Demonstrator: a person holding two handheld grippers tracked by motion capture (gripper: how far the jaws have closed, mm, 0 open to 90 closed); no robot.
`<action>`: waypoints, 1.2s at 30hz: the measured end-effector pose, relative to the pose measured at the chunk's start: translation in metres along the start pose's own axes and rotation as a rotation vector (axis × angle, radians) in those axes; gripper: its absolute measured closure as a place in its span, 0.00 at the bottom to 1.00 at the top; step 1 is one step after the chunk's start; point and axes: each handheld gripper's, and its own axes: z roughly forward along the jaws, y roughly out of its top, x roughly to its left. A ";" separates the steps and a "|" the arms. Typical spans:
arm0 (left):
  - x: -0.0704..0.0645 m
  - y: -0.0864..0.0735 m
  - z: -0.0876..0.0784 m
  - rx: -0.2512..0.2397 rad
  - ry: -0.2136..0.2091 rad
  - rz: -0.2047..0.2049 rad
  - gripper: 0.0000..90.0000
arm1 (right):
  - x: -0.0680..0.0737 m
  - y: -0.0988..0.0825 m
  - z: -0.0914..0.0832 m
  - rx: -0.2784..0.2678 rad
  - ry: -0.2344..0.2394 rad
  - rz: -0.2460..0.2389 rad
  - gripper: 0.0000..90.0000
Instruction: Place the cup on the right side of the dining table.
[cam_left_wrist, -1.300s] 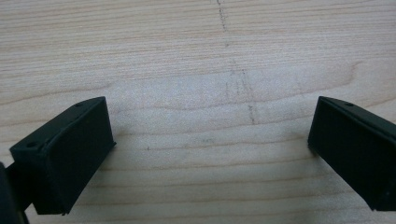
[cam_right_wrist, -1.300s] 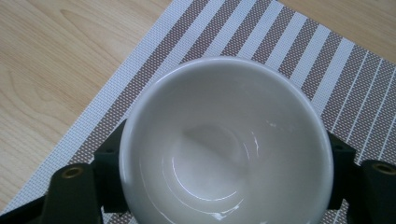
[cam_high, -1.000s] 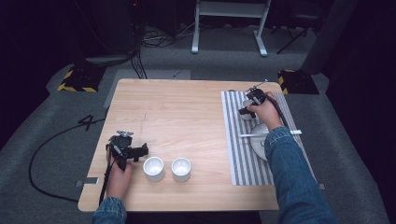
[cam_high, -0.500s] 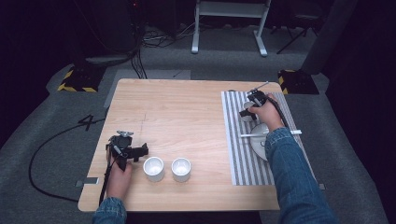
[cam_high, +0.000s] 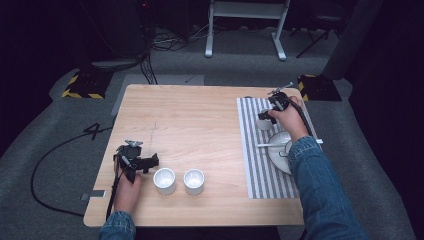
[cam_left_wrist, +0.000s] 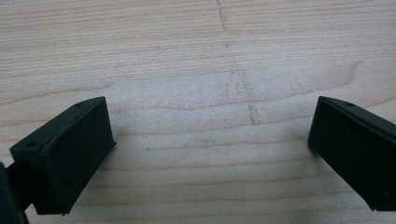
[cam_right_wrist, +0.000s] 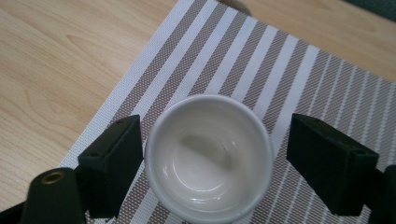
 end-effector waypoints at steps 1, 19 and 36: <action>0.000 0.000 0.000 0.000 0.000 0.000 0.00 | 0.001 0.001 -0.004 -0.009 -0.012 -0.004 0.21; 0.000 0.000 0.000 0.000 0.000 0.000 0.00 | 0.025 0.003 -0.077 -0.120 -0.009 -0.036 0.23; 0.000 0.000 0.000 0.000 -0.001 0.001 0.00 | 0.077 -0.025 -0.125 -0.204 0.046 -0.171 0.22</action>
